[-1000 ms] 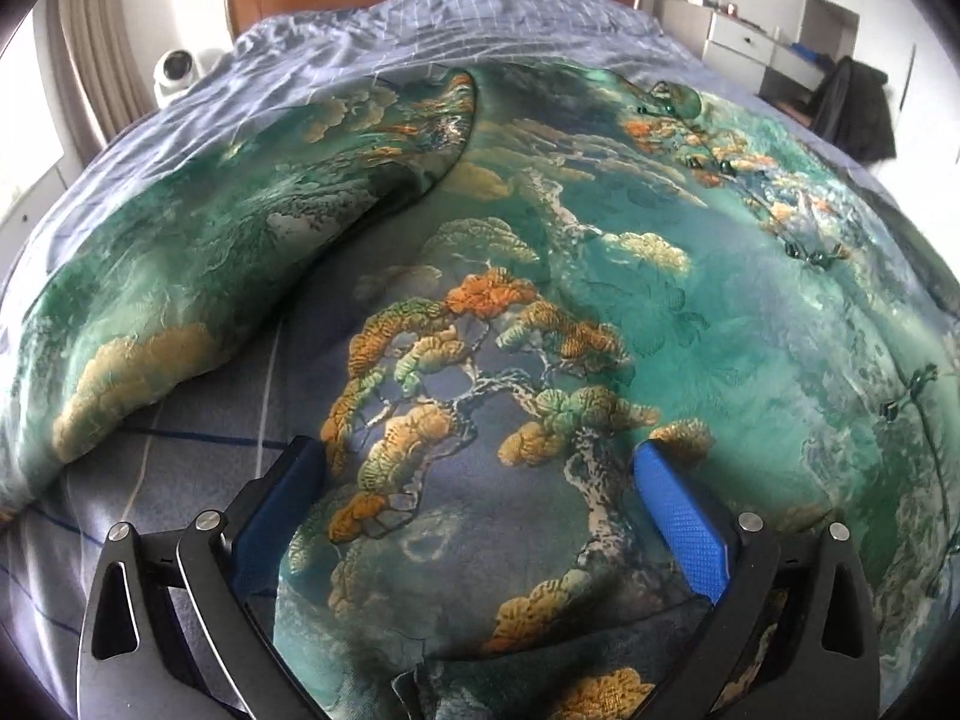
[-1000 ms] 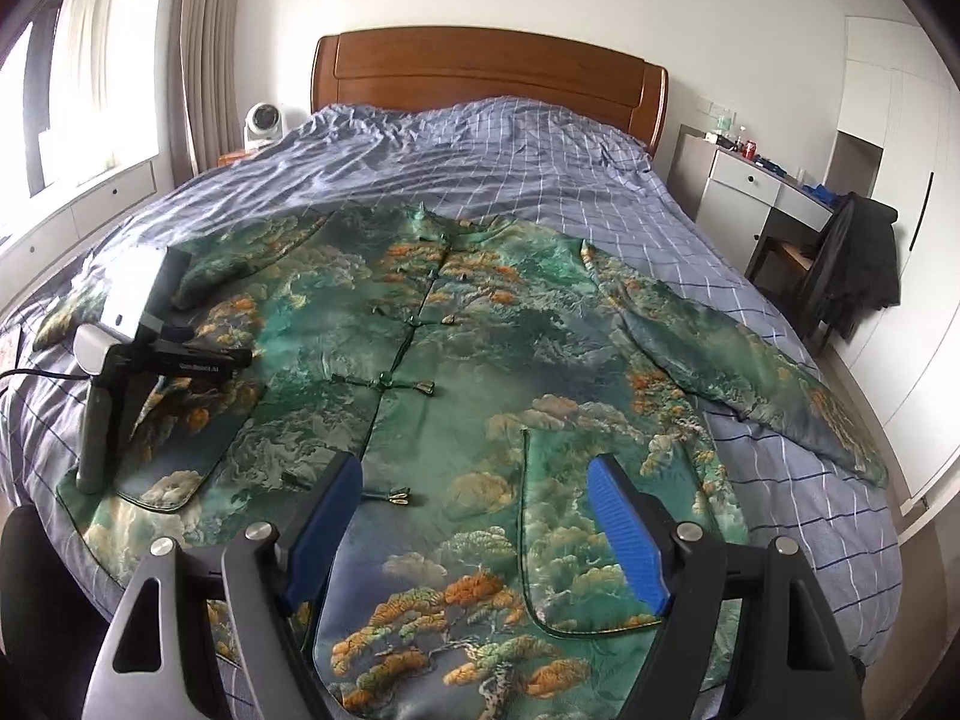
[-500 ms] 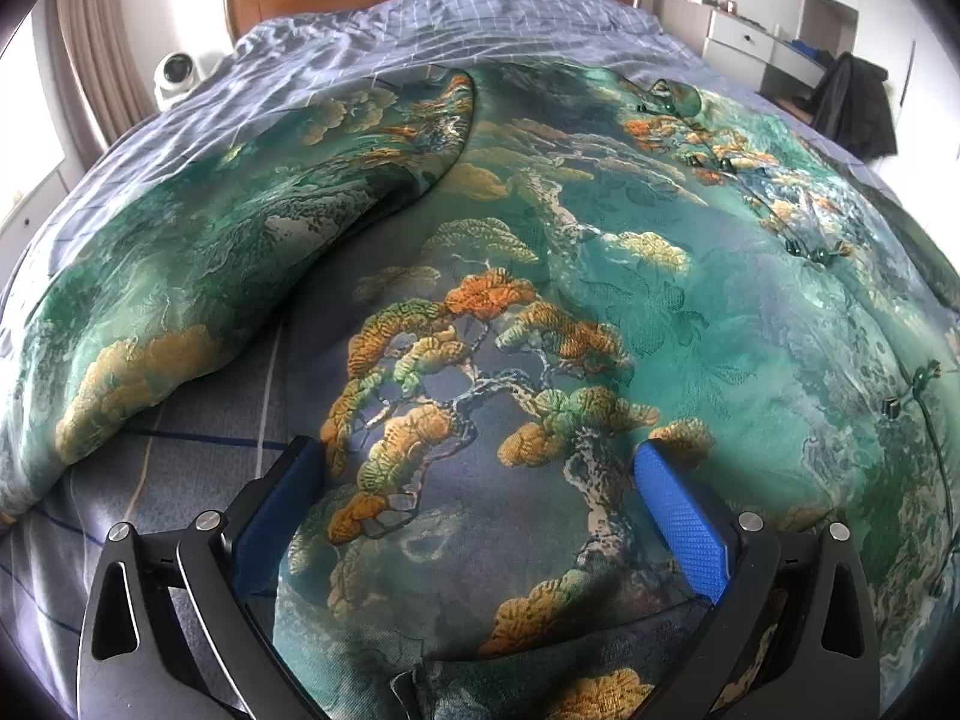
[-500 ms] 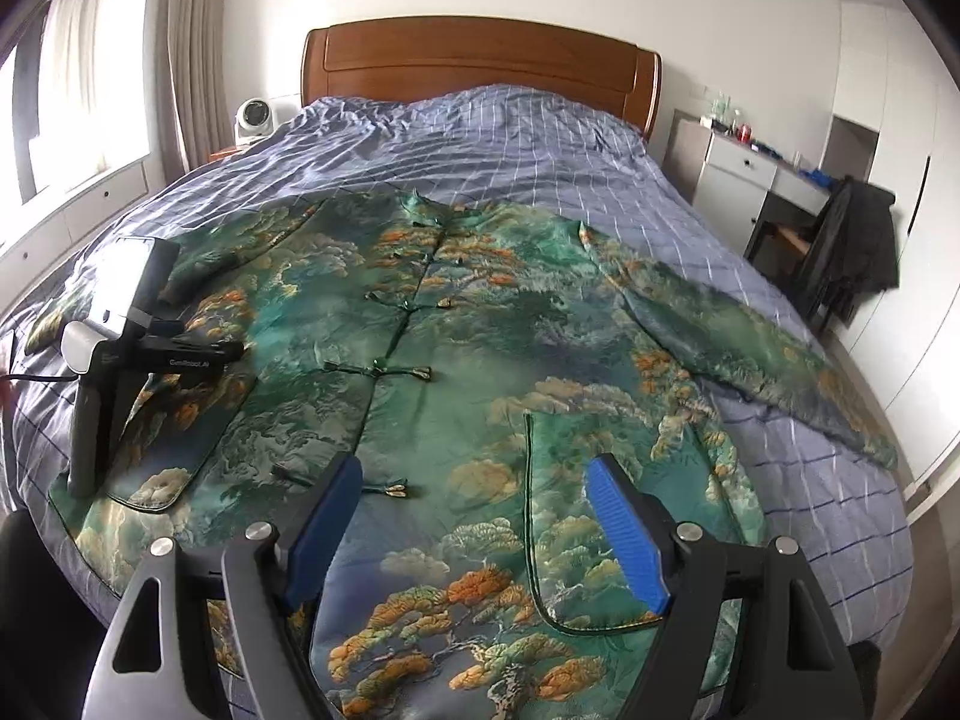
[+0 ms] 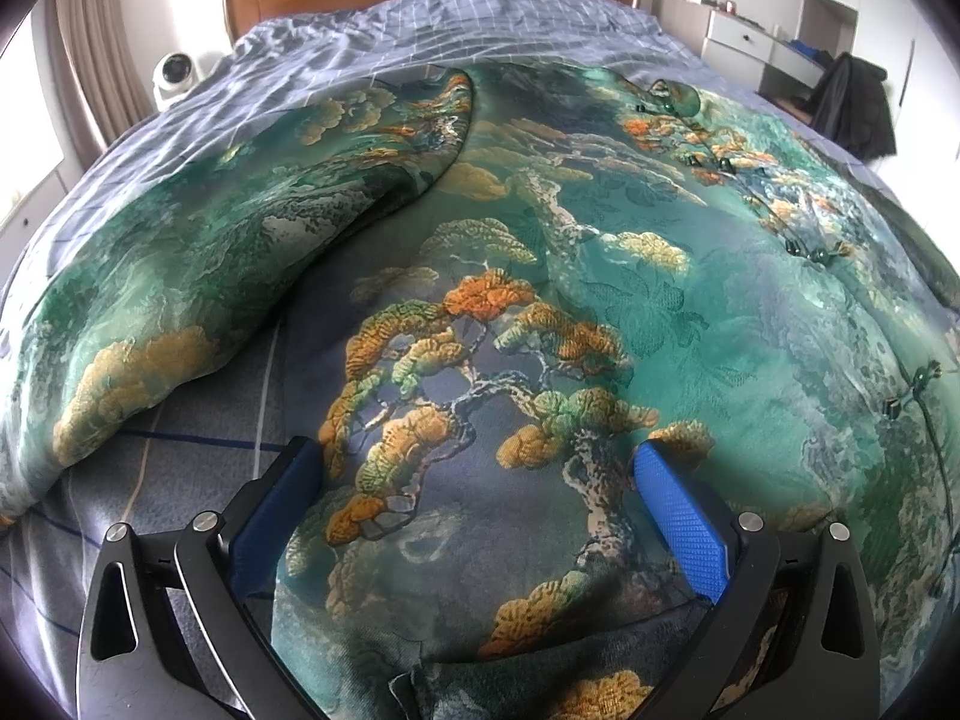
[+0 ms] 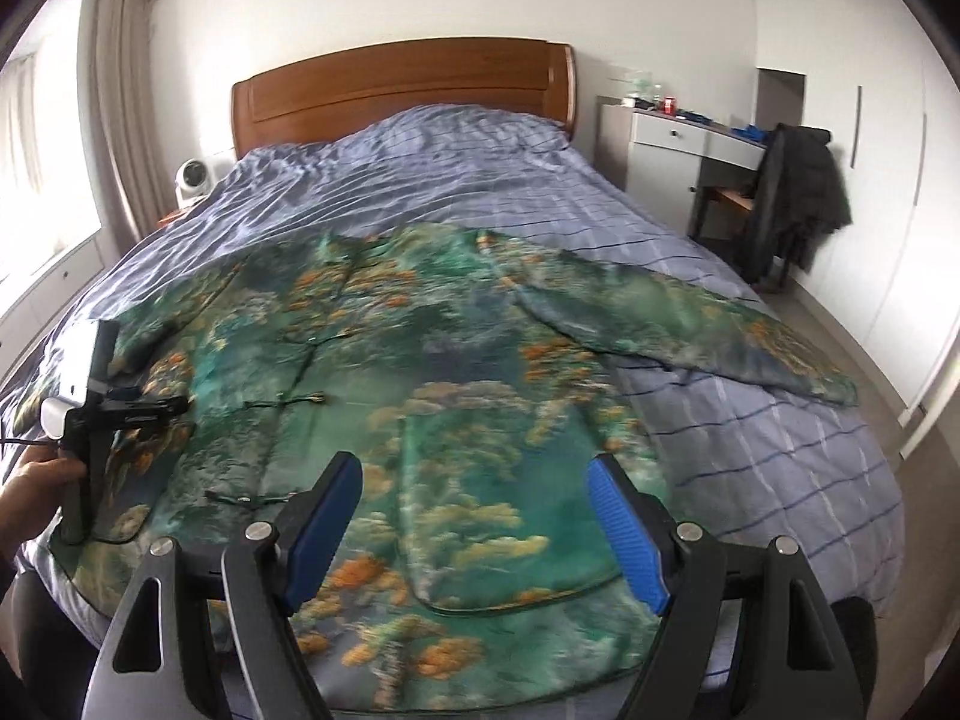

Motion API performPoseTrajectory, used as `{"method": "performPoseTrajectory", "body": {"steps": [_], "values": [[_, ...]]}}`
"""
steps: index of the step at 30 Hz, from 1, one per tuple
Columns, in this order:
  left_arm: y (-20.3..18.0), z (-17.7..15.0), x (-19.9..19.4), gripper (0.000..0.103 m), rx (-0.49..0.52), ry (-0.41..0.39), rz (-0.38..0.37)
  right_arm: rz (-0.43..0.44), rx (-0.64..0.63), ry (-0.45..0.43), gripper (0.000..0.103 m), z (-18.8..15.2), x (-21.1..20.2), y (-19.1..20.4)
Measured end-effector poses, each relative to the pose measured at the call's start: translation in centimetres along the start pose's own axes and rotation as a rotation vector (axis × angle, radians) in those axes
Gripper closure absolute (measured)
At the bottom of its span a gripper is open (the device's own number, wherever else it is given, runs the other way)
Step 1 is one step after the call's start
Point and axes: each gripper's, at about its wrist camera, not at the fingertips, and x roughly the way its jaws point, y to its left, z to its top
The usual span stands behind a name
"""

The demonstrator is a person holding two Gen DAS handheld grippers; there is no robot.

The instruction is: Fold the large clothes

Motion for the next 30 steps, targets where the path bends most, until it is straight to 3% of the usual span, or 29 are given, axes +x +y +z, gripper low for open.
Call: {"method": "performPoseTrajectory", "body": {"steps": [8, 13, 20, 25, 28, 30], "values": [[0.0, 0.3, 0.0, 0.0, -0.003, 0.014, 0.0, -0.011, 0.06, -0.032, 0.024, -0.4, -1.2, -3.9], [-0.5, 0.3, -2.2, 0.0, -0.023, 0.037, -0.021, -0.034, 0.078, -0.065, 0.024, -0.5, -2.2, -6.4], [-3.4, -1.4, -10.0, 0.0, -0.047, -0.055, -0.084, -0.067, 0.102, -0.096, 0.023, -0.7, -2.9, -9.6], [-7.2, -2.7, -17.2, 0.0, 0.003, -0.203, 0.056, -0.074, 0.123, -0.104, 0.023, -0.6, -2.5, -11.4], [-9.2, -3.4, -20.3, 0.0, 0.013, -0.271, 0.039, -0.066, 0.167, -0.094, 0.023, -0.3, -1.8, -13.8], [-10.6, -4.0, -21.8, 0.0, 0.012, -0.292, -0.014, -0.074, 0.201, -0.09, 0.023, -0.1, -1.3, -16.1]]}}
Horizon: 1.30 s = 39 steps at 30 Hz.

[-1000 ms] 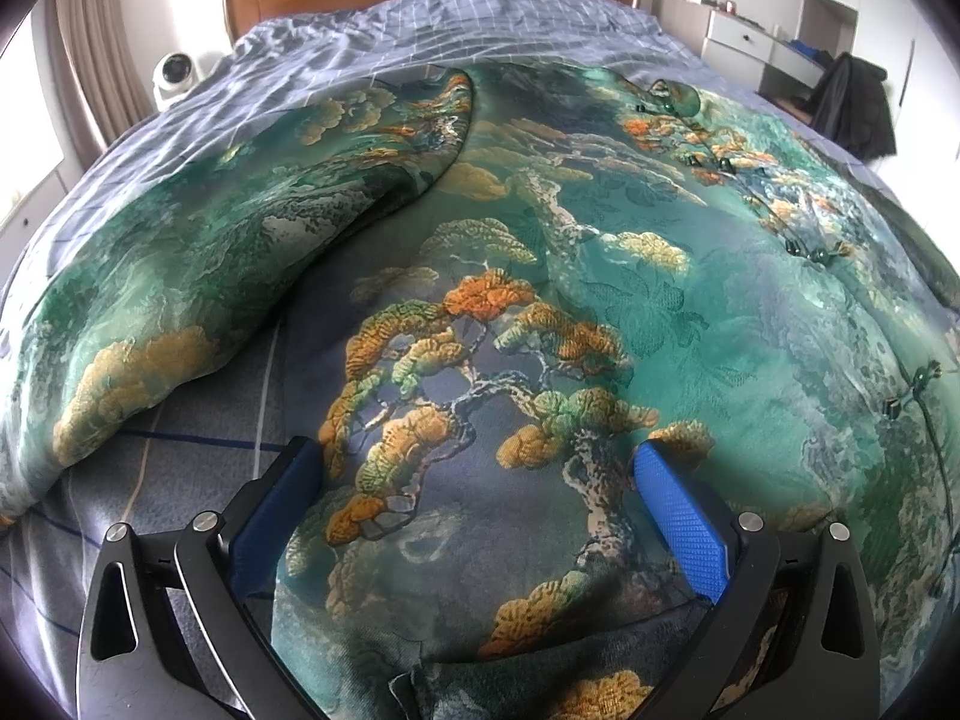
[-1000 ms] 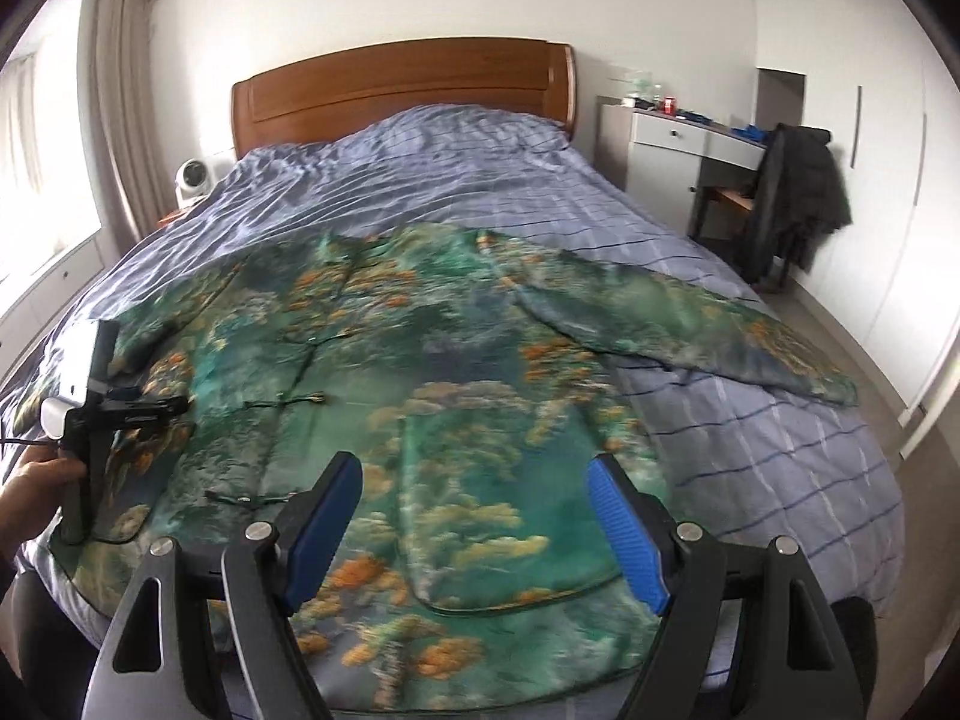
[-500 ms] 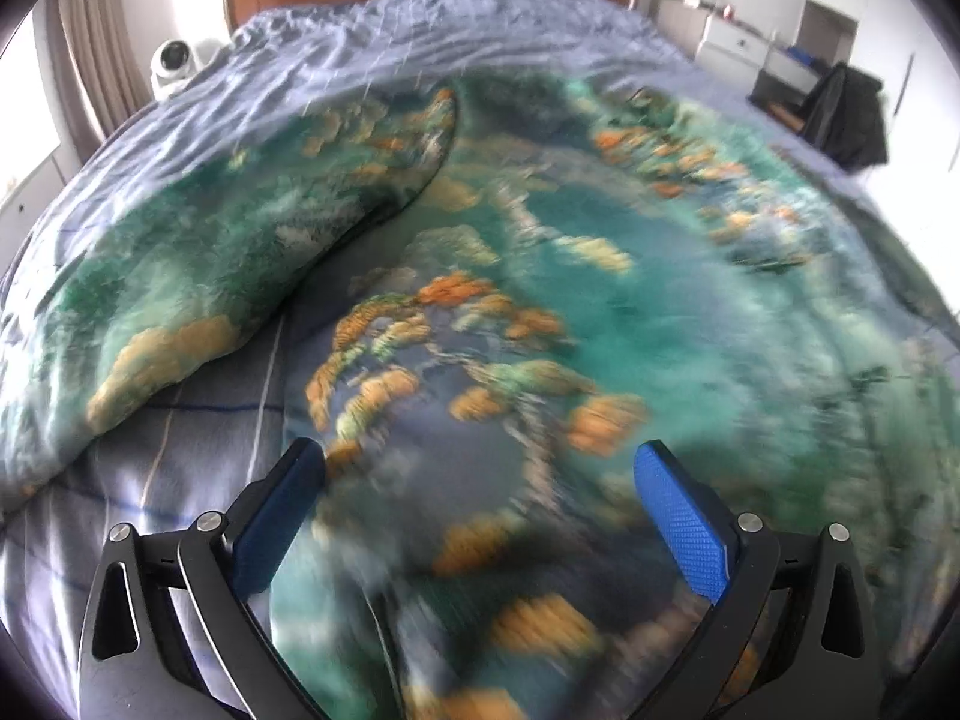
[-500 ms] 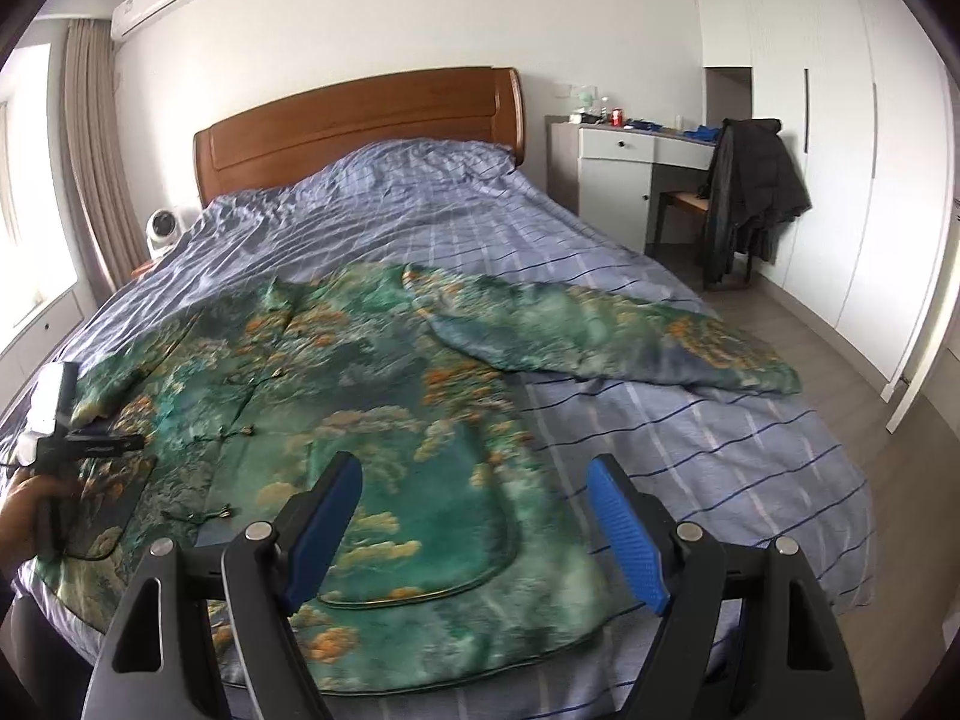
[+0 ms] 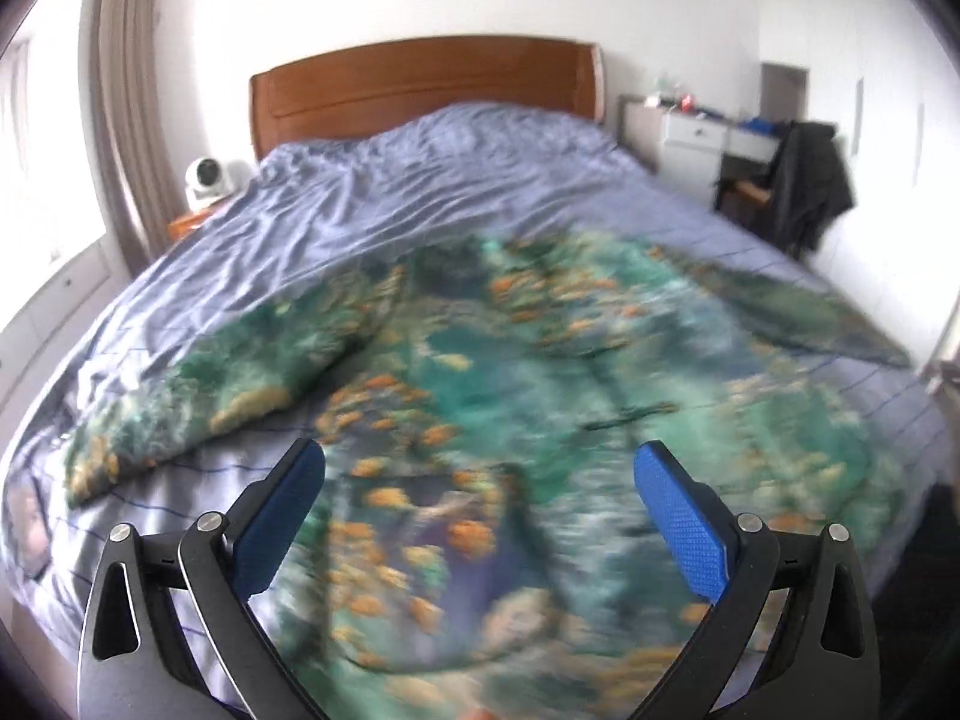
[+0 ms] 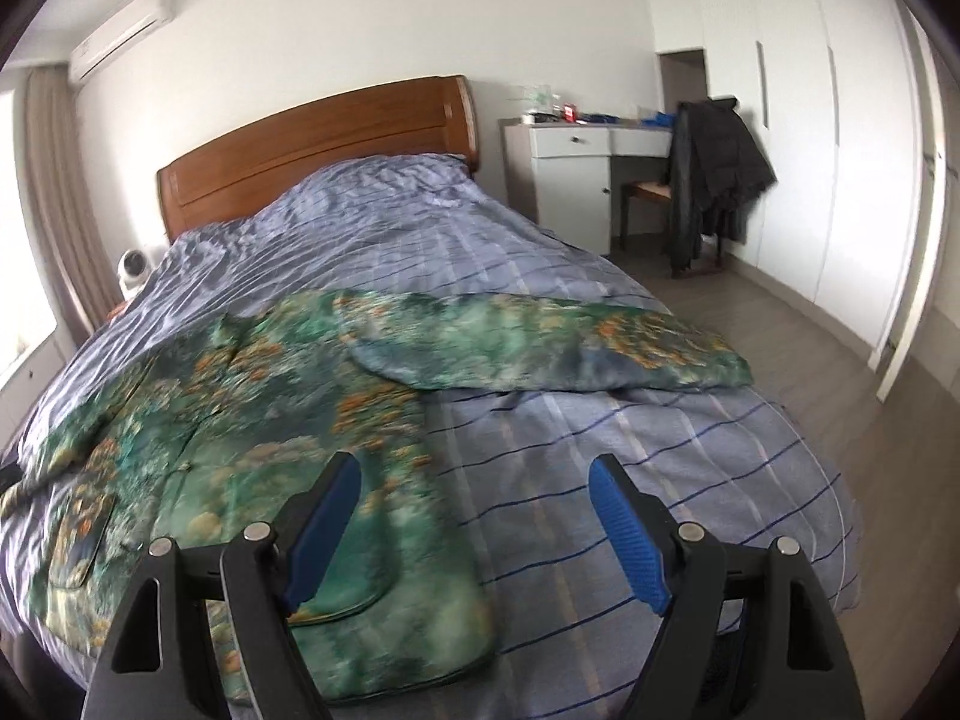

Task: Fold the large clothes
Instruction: 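Grasp a sleeve cuff with the right tool and fold it across the jacket front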

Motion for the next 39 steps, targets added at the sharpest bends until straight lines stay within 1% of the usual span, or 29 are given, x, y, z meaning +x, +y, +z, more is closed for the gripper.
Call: {"method": "performPoseTrajectory", "body": {"steps": [2, 5, 6, 7, 9, 11, 12, 13, 15, 17, 18, 19, 20, 21, 22, 23, 25, 26, 28, 31, 32, 33, 36, 39], "values": [[-1.2, -0.2, -1.0, 0.0, 0.01, -0.015, -0.014, -0.018, 0.035, 0.003, 0.023, 0.6, 1.0, -2.4], [-3.4, -0.6, -2.7, 0.0, 0.058, -0.053, 0.019, -0.021, 0.128, 0.042, 0.022, 1.9, 4.0, -7.2], [-4.0, -0.8, -3.3, 0.0, 0.063, -0.064, 0.01, -0.001, 0.185, 0.069, 0.022, 2.4, 5.4, -9.3], [-4.4, -0.9, -3.7, 0.0, 0.054, -0.065, -0.017, 0.022, 0.243, 0.086, 0.022, 2.6, 6.6, -11.2], [-4.9, -1.3, -4.2, 0.0, 0.018, -0.038, -0.095, 0.033, 0.36, 0.105, 0.022, 2.8, 9.0, -14.7], [-5.3, -1.7, -4.2, 0.0, -0.014, -0.005, -0.134, 0.048, 0.457, 0.131, 0.022, 2.7, 11.4, -17.2], [-5.4, -1.8, -4.1, 0.0, -0.033, 0.014, -0.143, 0.061, 0.519, 0.145, 0.022, 2.6, 13.0, -18.6], [-5.5, -2.0, -4.1, 0.0, -0.041, 0.023, -0.142, 0.077, 0.561, 0.155, 0.022, 2.5, 14.0, -19.4], [-5.5, -2.3, -4.2, 0.0, -0.056, 0.037, -0.145, 0.107, 0.689, 0.17, 0.022, 2.1, 16.8, -21.5], [-5.4, -2.5, -4.5, 0.0, -0.062, 0.039, -0.136, 0.078, 0.781, 0.168, 0.022, 1.8, 18.7, -22.9], [-5.3, -2.6, -4.6, 0.0, -0.064, 0.04, -0.129, 0.067, 0.822, 0.154, 0.023, 1.7, 19.4, -23.4], [-5.2, -2.7, -4.7, 0.0, -0.063, 0.041, -0.12, 0.058, 0.854, 0.138, 0.024, 1.7, 19.9, -23.8], [-5.0, -2.8, -4.9, 0.0, -0.064, 0.041, -0.113, 0.048, 0.871, 0.124, 0.033, 1.8, 20.3, -23.9], [-5.0, -3.0, -4.9, 0.0, -0.064, 0.041, -0.107, 0.04, 0.879, 0.117, 0.054, 1.9, 20.7, -23.9], [-4.9, -3.3, -4.9, 0.0, -0.064, 0.042, -0.102, 0.016, 0.875, 0.119, 0.068, 2.3, 21.3, -23.9], [-4.7, -3.5, -5.0, 0.0, -0.063, 0.046, -0.098, -0.011, 0.862, 0.118, 0.086, 2.6, 21.6, -23.8], [-4.6, -4.0, -4.6, 0.0, -0.052, 0.06, -0.077, -0.045, 0.806, 0.089, 0.091, 3.8, 21.3, -22.9], [-4.5, -4.2, -4.5, 0.0, -0.048, 0.066, -0.069, -0.054, 0.765, 0.073, 0.092, 4.7, 20.8, -22.0], [-4.3, -4.7, -4.2, 0.0, -0.05, 0.081, -0.07, -0.022, 0.627, 0.014, 0.093, 7.3, 19.0, -18.5], [-3.8, -5.2, -3.5, 0.0, -0.084, 0.107, -0.09, 0.069, 0.356, -0.047, 0.093, 10.9, 15.9, -11.2], [-3.7, -5.3, -3.5, 0.0, -0.09, 0.111, -0.093, 0.101, 0.286, -0.06, 0.093, 11.6, 15.0, -9.0], [-3.6, -5.4, -3.4, 0.0, -0.098, 0.114, -0.094, 0.144, 0.201, -0.073, 0.093, 12.1, 14.0, -5.9], [-3.4, -5.4, -3.9, 0.0, -0.107, 0.101, -0.082, 0.25, 0.028, -0.078, 0.093, 12.4, 12.2, 1.7], [-3.0, -5.4, -4.5, 0.0, -0.111, 0.092, -0.06, 0.304, -0.092, -0.037, 0.093, 11.1, 12.7, 8.1]]}}
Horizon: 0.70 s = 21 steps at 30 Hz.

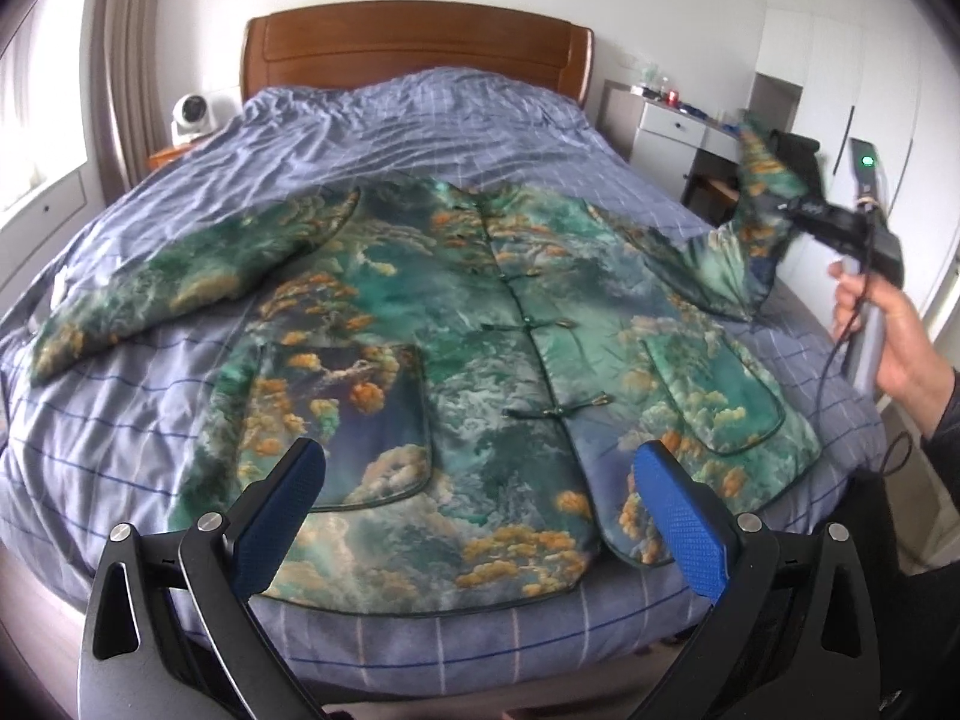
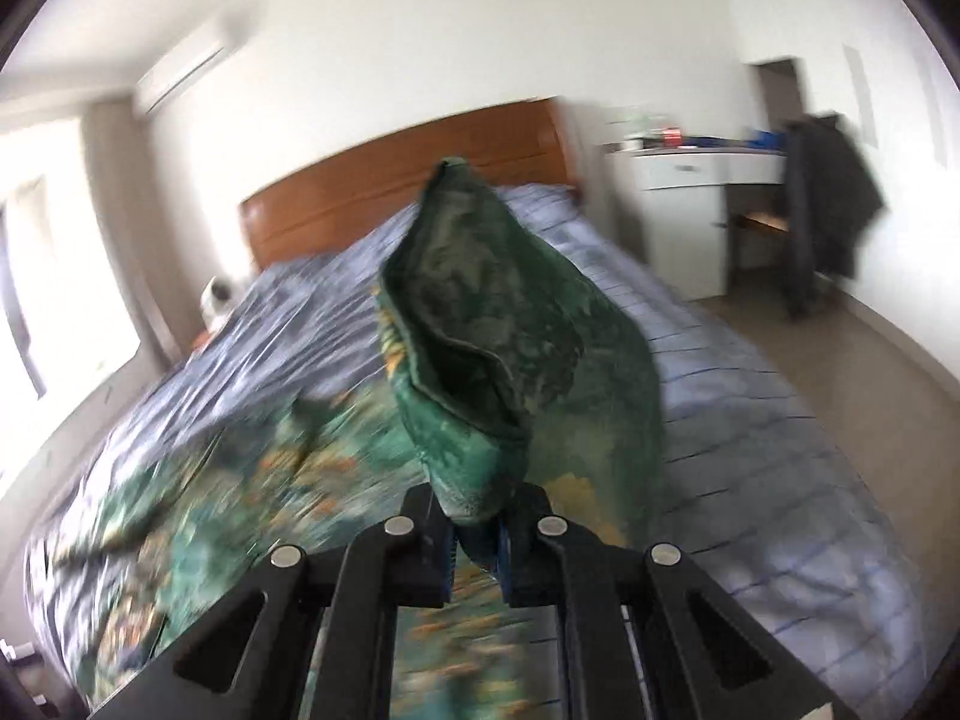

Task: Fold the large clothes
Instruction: 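Grasp a sleeve cuff with the right tool and fold it across the jacket front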

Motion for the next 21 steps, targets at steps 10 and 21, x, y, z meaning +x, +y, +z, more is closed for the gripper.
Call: {"method": "performPoseTrajectory", "body": {"steps": [10, 21], "values": [[2.0, -0.8, 0.8, 0.0, -0.079, 0.044, 0.013, 0.032, -0.174, 0.201, 0.09, -10.1, 5.0, 9.9], [-0.5, 2.8, 4.7, 0.0, -0.057, 0.081, -0.088, 0.162, -0.222, 0.243, 0.029, -14.5, -1.5, 10.9]]}}
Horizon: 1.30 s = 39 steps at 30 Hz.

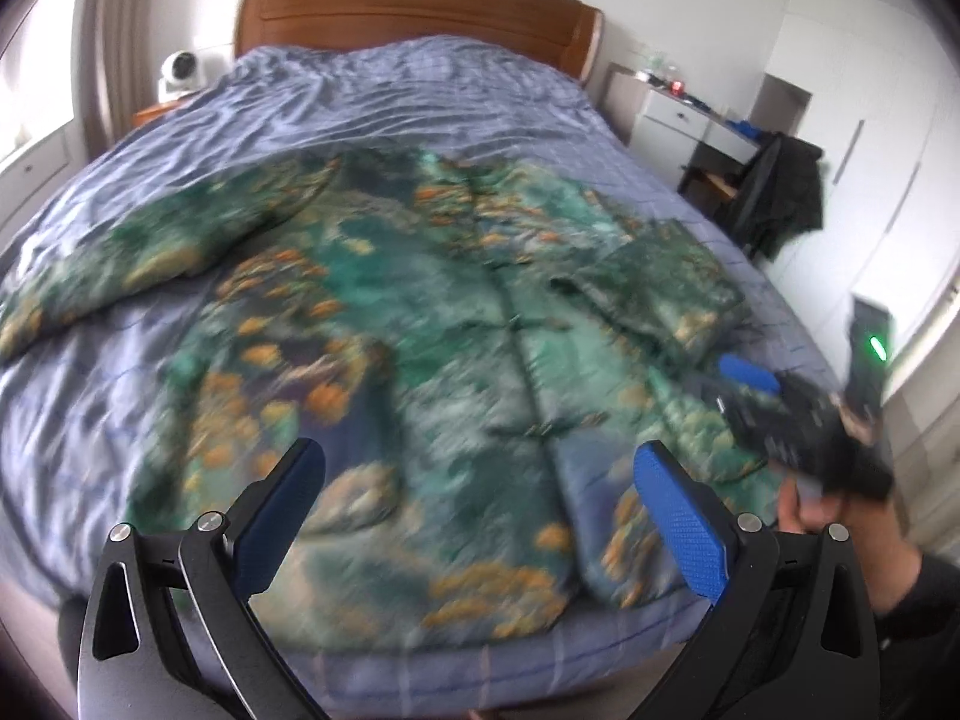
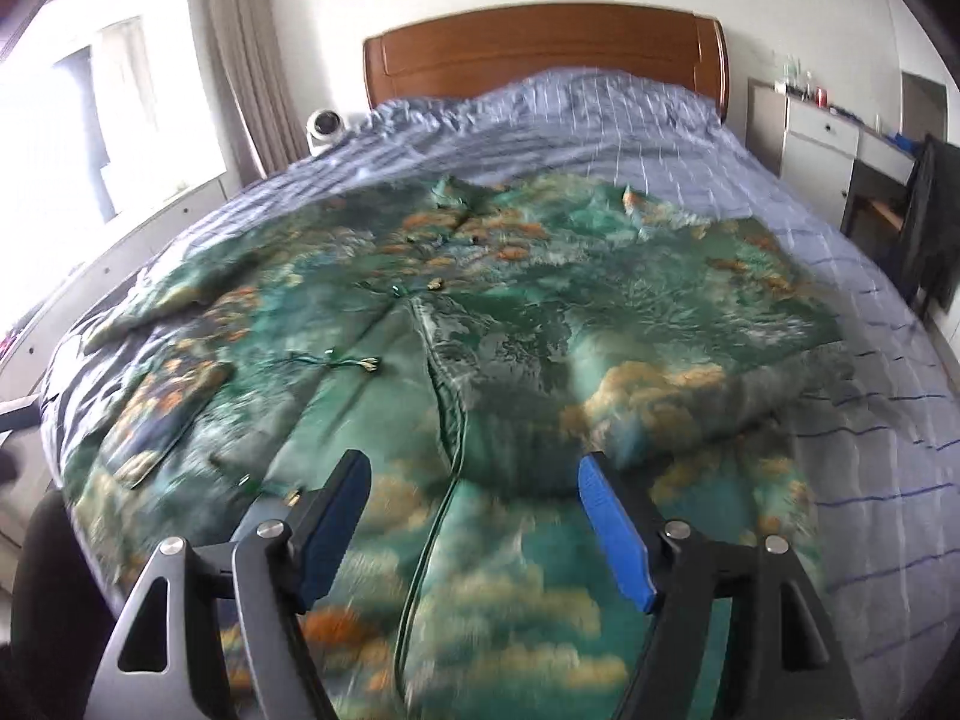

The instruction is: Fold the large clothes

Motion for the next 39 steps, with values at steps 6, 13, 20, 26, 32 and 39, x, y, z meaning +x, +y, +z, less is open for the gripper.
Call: {"method": "performPoseTrajectory", "body": {"steps": [6, 13, 20, 26, 32, 39], "values": [[-3.8, 4.8, 6.8, 0.0, 0.015, 0.129, -0.229, -0.014, 0.077, -0.089, 0.029, -1.8, -5.1, -1.5], [-6.7, 7.1, 18.0, 0.002, -0.123, 0.364, -0.343, -0.002, 0.163, -0.126, 0.029, -3.5, -8.9, -2.6], [-8.7, 6.7, 20.6, 0.049, -0.155, 0.42, -0.305, 0.006, 0.204, -0.147, 0.029, -4.5, -10.1, -3.7], [-8.4, 7.2, 20.8, 0.087, -0.207, 0.409, -0.312, -0.002, 0.224, -0.16, 0.029, -4.8, -10.3, -4.6], [-6.9, 10.9, 18.3, 0.096, -0.184, 0.286, -0.29, -0.02, 0.239, -0.154, 0.029, -4.2, -10.1, -6.4], [-0.8, 16.0, 17.3, 0.095, -0.143, 0.163, -0.13, -0.073, 0.134, -0.15, 0.029, 0.7, -8.9, -9.2]]}}
